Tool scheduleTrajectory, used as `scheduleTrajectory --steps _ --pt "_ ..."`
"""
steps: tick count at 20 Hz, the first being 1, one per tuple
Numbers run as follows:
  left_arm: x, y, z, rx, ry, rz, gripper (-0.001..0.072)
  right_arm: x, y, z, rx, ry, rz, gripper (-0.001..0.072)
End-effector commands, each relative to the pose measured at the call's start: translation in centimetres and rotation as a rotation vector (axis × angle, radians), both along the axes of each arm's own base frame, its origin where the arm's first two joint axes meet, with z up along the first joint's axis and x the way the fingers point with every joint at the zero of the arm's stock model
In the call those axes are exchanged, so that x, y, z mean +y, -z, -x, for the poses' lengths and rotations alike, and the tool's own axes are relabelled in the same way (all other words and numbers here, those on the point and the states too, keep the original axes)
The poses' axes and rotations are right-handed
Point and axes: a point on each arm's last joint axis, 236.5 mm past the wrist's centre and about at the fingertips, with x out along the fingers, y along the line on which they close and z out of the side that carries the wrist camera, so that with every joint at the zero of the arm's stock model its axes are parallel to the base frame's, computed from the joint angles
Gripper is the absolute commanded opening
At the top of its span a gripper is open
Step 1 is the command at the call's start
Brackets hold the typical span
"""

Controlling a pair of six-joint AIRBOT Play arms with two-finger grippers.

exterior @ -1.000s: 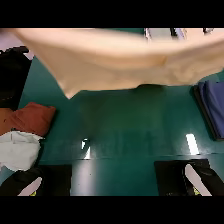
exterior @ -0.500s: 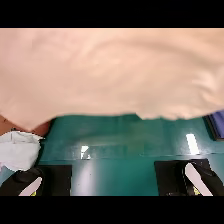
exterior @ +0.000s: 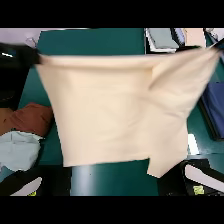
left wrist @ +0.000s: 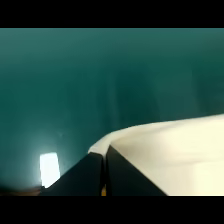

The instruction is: Fold the shirts.

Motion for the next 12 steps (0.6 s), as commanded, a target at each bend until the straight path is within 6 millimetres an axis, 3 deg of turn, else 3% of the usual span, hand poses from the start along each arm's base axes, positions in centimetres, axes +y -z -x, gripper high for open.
scheduleTrajectory --steps 1,3,5,9,12 --pt "-0.7 12.9 -4.0 0.228 -0.032 -0.014 0.0022 1.6 12.9 -2.4 0.297 -0.059 0.022 0.0011" --pt "-0.2 17.1 -6.5 0.288 -0.086 0.078 0.0022 1.6 17.4 -4.4 0.372 -0.045 -0.003 0.0011" --pt "1.1 18.9 -9.0 0.293 -0.126 0.168 0.0022 1.3 19.8 -7.0 0.391 -0.03 -0.019 0.0011" --pt "1.7 17.7 -11.1 0.25 -0.078 0.241 0.0022 0.7 19.5 -10.6 0.347 -0.033 -0.009 0.0011" --pt "0.7 17.6 -8.7 0.345 0.024 0.208 0.0023 -0.4 17.7 -9.7 0.341 -0.027 0.032 0.0012"
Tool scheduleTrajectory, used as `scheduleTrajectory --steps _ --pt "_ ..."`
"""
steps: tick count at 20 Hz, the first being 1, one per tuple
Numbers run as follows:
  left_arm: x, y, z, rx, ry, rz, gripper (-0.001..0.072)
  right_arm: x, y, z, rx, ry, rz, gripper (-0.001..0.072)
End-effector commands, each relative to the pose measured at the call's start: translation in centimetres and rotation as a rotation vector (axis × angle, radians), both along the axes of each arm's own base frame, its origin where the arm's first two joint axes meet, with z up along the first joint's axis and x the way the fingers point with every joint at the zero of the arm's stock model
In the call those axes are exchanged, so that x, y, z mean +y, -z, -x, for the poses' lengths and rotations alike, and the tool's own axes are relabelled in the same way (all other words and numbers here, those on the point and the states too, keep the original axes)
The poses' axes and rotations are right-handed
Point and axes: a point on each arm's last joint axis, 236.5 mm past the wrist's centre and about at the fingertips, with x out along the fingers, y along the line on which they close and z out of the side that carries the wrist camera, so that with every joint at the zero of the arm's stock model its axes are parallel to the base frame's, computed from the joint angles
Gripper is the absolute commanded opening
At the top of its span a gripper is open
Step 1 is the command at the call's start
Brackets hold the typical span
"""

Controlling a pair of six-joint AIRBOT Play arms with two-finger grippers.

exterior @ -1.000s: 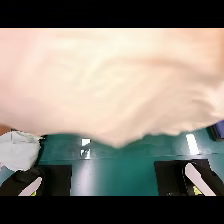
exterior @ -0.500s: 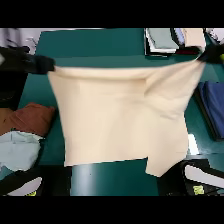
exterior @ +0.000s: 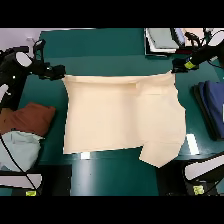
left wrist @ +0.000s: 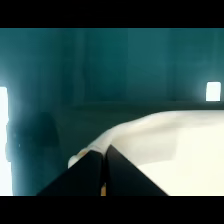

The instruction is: Fold the shirts.

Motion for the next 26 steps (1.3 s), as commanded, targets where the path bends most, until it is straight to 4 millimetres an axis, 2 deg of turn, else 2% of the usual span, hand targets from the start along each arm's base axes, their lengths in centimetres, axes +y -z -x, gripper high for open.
scheduleTrajectory --steps 1,4,6,9,11,15,16,17,18,20,22,24,26 --pt "-0.9 1.1 2.8 0.128 0.111 0.023 0.0022 -1.5 -0.5 1.2 0.03 0.0 0.063 0.0011" --pt "-1.1 3.4 6.1 0.266 0.15 0.021 0.0023 -3.0 0.5 5.4 0.093 0.002 0.143 0.0012" --pt "-1.3 5.1 7.6 0.325 0.158 0.024 0.0022 -2.8 1.8 8.0 0.124 -0.004 0.148 0.0012" --pt "-3.1 7.2 9.5 0.377 0.2 0.017 0.0023 -2.7 4.2 11.0 0.16 0.013 0.14 0.0013" --pt "-4.1 8.1 10.0 0.377 0.219 -0.002 0.0023 -2.4 5.8 12.6 0.198 0.014 0.133 0.0014" --pt "-3.5 8.6 10.9 0.417 0.227 -0.041 0.0023 -1.8 8.7 15.4 0.295 0.02 0.106 0.0018" --pt "-3.0 8.8 11.3 0.435 0.218 -0.058 0.0066 -1.8 9.0 15.5 0.298 0.02 0.107 0.0111" --pt "-2.5 8.6 11.4 0.434 0.215 -0.078 0.0392 -1.9 8.9 15.4 0.293 0.026 0.106 0.0374" --pt "-2.0 8.0 11.5 0.428 0.207 -0.097 0.0552 -2.2 8.4 15.2 0.285 0.034 0.106 0.0461" --pt "-0.6 5.8 12.0 0.399 0.18 -0.145 0.0553 -2.5 6.1 15.0 0.262 0.034 0.11 0.046" --pt "0.0 3.7 13.9 0.365 0.18 -0.165 0.0553 -2.8 3.3 15.4 0.191 0.053 0.109 0.0459" --pt "0.6 3.9 18.2 0.386 0.165 -0.164 0.0553 -1.6 1.3 16.9 0.14 0.071 0.053 0.0459" --pt "1.1 5.7 23.1 0.452 0.138 -0.155 0.0553 -0.6 0.3 18.2 0.106 0.085 0.005 0.0459"
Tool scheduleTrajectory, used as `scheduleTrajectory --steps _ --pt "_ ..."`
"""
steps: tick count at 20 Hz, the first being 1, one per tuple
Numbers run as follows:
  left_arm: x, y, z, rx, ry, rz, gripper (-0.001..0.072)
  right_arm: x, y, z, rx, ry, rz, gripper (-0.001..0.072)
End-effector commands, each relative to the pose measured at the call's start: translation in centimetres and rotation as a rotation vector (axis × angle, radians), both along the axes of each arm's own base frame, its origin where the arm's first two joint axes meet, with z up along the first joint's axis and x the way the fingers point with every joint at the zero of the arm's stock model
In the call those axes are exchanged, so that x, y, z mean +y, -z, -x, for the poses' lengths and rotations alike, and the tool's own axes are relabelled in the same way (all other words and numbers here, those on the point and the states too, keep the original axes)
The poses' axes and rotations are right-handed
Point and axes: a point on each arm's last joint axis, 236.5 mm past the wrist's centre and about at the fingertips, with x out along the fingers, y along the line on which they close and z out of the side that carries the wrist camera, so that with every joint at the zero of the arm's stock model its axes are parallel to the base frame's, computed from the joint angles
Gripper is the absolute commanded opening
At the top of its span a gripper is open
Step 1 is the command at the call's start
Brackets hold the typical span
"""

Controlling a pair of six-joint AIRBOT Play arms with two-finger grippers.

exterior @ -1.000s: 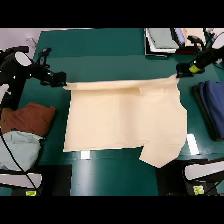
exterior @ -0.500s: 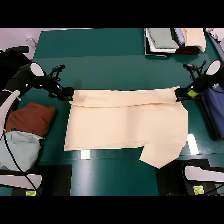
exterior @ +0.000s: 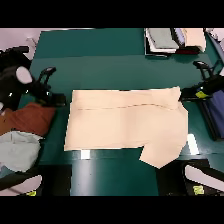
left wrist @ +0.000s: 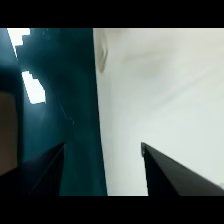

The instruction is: Fold the shirts.

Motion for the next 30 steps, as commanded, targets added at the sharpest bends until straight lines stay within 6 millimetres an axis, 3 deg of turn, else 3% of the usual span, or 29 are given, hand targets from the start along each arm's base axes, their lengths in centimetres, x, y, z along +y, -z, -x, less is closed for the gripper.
scheduleTrajectory --steps 1,4,7,9,14,15,17,19,22,24,26,29,30 --pt "1.2 2.0 7.5 0.079 -0.049 -0.022 0.0553 1.7 -2.1 2.1 -0.066 0.023 -0.072 0.0459" --pt "0.9 4.2 13.3 0.179 -0.082 0.008 0.0552 2.4 -2.9 2.5 -0.094 0.015 -0.084 0.0449" --pt "0.4 6.2 15.6 0.231 -0.098 0.036 0.0552 3.4 -3.2 2.4 -0.108 -0.017 -0.082 0.0449" --pt "-0.5 7.4 16.4 0.249 -0.12 0.075 0.0552 4.4 -3.2 2.4 -0.107 -0.049 -0.084 0.0449" --pt "-3.0 8.7 15.9 0.217 -0.186 0.203 0.055 5.6 -3.3 2.3 -0.114 -0.086 -0.084 0.0449" --pt "-3.4 8.7 15.9 0.217 -0.187 0.223 0.05 5.6 -3.3 2.3 -0.113 -0.08 -0.086 0.0449" --pt "-4.6 8.2 15.7 0.21 -0.169 0.279 0.0314 5.3 -3.2 2.4 -0.108 -0.068 -0.087 0.0449" --pt "-5.3 7.8 15.8 0.202 -0.135 0.312 0.002 4.5 -3.0 3.3 -0.07 -0.049 -0.088 0.0449" --pt "-5.2 7.4 15.5 0.192 -0.115 0.303 0.0022 2.2 -2.2 6.0 0.035 0.029 -0.105 0.045" --pt "-5.0 6.6 14.7 0.162 -0.095 0.29 0.0022 0.4 0.0 9.2 0.125 0.114 -0.108 0.0456" --pt "-5.1 5.7 13.9 0.134 -0.068 0.295 0.0022 -1.4 3.1 13.6 0.236 0.201 -0.084 0.0655" --pt "-5.2 4.9 13.0 0.103 -0.065 0.299 0.0022 -0.1 7.0 18.6 0.388 0.28 -0.162 0.0647" --pt "-5.2 4.9 12.8 0.098 -0.066 0.299 0.0022 0.7 7.8 19.6 0.429 0.275 -0.182 0.0596"
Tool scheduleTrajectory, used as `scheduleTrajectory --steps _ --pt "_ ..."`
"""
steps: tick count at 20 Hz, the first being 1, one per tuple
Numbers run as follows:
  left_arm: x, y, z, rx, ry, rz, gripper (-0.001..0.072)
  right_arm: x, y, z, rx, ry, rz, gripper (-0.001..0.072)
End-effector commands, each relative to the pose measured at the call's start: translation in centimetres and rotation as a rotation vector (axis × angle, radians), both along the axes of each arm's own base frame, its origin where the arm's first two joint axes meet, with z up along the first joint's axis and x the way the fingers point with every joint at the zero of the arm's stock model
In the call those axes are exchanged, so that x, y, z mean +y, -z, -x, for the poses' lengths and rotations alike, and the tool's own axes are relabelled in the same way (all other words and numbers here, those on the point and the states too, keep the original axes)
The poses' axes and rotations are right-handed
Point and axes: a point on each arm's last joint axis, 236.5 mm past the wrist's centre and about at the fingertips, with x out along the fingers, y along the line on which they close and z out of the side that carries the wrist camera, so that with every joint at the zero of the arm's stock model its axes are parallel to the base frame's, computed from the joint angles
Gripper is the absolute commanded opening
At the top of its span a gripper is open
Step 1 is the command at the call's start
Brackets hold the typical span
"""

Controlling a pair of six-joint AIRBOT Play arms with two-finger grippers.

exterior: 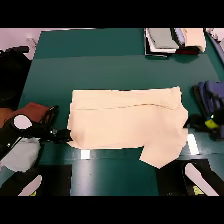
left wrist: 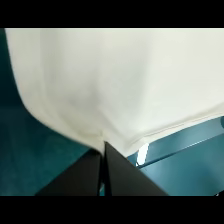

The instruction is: Fold the shirts.

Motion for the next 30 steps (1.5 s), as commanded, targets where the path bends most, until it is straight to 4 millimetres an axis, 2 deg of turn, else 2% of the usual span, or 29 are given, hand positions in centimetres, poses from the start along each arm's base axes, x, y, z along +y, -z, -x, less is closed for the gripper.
scheduleTrajectory --steps 1,5,8,9,10,12,13,14,16,18,21,23,26,30 --pt "-0.1 -0.6 -0.7 -0.029 0.007 0.002 0.0022 1.9 3.2 5.4 0.167 0.029 -0.075 0.0536" --pt "-0.1 -0.6 -0.7 -0.027 0.008 0.002 0.0022 3.6 4.2 6.6 0.216 -0.044 -0.085 0.0497" --pt "-0.1 -0.6 -0.8 -0.03 0.005 0.004 0.0022 4.0 4.4 5.8 0.183 -0.096 -0.064 0.0379" --pt "-0.1 -0.6 -0.8 -0.03 0.006 0.004 0.0022 4.1 4.5 5.6 0.174 -0.116 -0.056 0.0302" --pt "-0.1 -0.6 -0.8 -0.03 0.006 0.004 0.0022 4.2 4.7 5.2 0.16 -0.13 -0.048 0.03" --pt "-0.1 -0.6 -0.8 -0.034 0.013 0.003 0.0022 4.5 4.8 4.5 0.13 -0.154 -0.038 0.0047" --pt "-0.1 -0.8 -0.8 -0.04 0.021 0.003 0.0022 4.6 4.8 4.3 0.122 -0.17 -0.032 0.0014" --pt "-0.1 -1.1 -1.1 -0.052 0.03 -0.001 0.0022 4.3 4.4 4.0 0.116 -0.191 -0.016 0.0014" --pt "0.6 -2.7 -2.3 -0.096 0.058 -0.037 0.0022 3.7 2.6 3.1 0.103 -0.231 0.019 0.0013" --pt "0.8 -5.3 -4.2 -0.166 0.073 -0.052 0.0022 3.3 0.0 0.9 0.041 -0.264 0.054 0.0012" --pt "0.9 -9.3 -7.4 -0.297 0.064 -0.064 0.0021 2.8 -4.5 -4.1 -0.141 -0.301 0.133 0.0012" --pt "2.0 -10.4 -9.8 -0.377 0.028 -0.116 0.0021 2.4 -7.2 -7.5 -0.248 -0.295 0.169 0.0011" --pt "2.3 -9.5 -13.1 -0.39 0.001 -0.139 0.0022 1.5 -8.7 -12.8 -0.313 -0.29 0.19 0.001" --pt "2.1 -7.5 -19.5 -0.391 -0.032 -0.153 0.0022 0.3 -7.8 -19.7 -0.336 -0.28 0.197 0.0011"
